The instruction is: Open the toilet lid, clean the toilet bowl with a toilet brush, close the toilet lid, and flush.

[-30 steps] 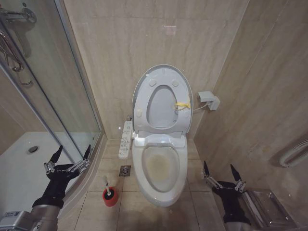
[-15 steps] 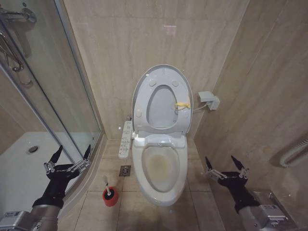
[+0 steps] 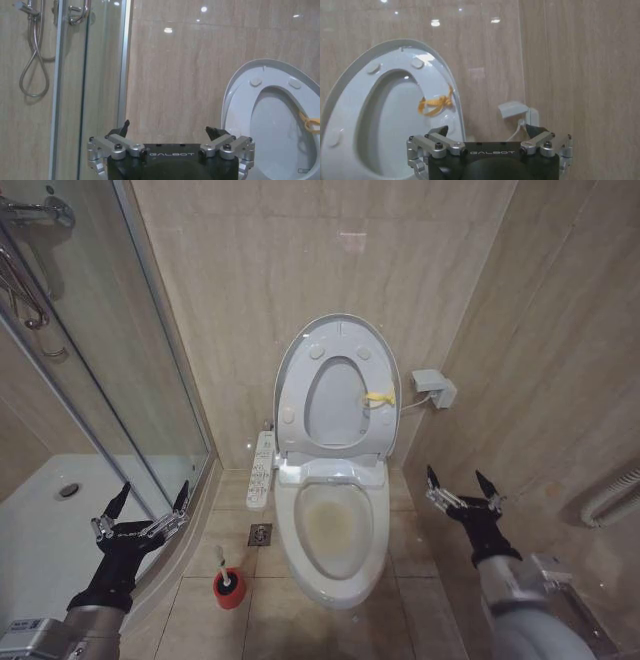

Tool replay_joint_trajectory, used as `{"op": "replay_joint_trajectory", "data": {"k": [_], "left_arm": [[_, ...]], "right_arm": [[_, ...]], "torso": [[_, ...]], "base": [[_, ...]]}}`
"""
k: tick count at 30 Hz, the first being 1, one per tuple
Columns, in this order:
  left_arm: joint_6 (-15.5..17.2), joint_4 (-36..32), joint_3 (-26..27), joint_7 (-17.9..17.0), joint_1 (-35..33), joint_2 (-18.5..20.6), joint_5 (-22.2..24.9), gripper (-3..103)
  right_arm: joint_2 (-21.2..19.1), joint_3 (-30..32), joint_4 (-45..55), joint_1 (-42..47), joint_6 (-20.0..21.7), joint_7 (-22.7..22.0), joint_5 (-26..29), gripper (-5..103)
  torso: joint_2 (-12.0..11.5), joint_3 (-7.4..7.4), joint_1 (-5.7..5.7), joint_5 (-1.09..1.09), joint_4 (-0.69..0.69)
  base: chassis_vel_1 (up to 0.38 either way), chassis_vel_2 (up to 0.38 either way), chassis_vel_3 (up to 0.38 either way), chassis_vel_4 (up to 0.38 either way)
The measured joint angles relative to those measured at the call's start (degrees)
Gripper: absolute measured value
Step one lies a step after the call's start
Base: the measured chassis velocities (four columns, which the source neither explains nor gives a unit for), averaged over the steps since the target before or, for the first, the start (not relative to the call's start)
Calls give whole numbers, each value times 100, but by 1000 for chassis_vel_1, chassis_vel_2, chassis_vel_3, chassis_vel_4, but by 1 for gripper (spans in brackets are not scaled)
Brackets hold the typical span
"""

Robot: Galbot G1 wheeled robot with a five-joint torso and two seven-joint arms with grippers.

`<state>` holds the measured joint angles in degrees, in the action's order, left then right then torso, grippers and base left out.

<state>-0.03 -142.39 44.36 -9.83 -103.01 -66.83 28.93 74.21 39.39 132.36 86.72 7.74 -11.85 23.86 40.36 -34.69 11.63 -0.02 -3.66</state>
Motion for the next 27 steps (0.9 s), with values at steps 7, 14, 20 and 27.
{"op": "replay_joint_trajectory", "data": {"k": [7,14,20,27], "left_arm": [[0,0,0,0,0,0,0,100],[0,0,0,0,0,0,0,100],[0,0,0,0,0,0,0,100],[-1,0,0,0,0,0,0,100]], "right_arm": [[-106,-96,-676,-741,17,-141,136,100],[-468,-318,-1572,-2058,98,-281,412,100],[-716,-633,-2354,-3175,116,-431,509,100],[-730,-1095,-3498,-4459,-297,-480,284,100]], "torso": [[0,0,0,3,-1],[0,0,0,2,-1],[-1,-1,1,2,-2],[-1,0,1,2,0]], "base": [[0,0,0,0],[0,0,0,0],[0,0,0,0],[0,0,0,0]]}}
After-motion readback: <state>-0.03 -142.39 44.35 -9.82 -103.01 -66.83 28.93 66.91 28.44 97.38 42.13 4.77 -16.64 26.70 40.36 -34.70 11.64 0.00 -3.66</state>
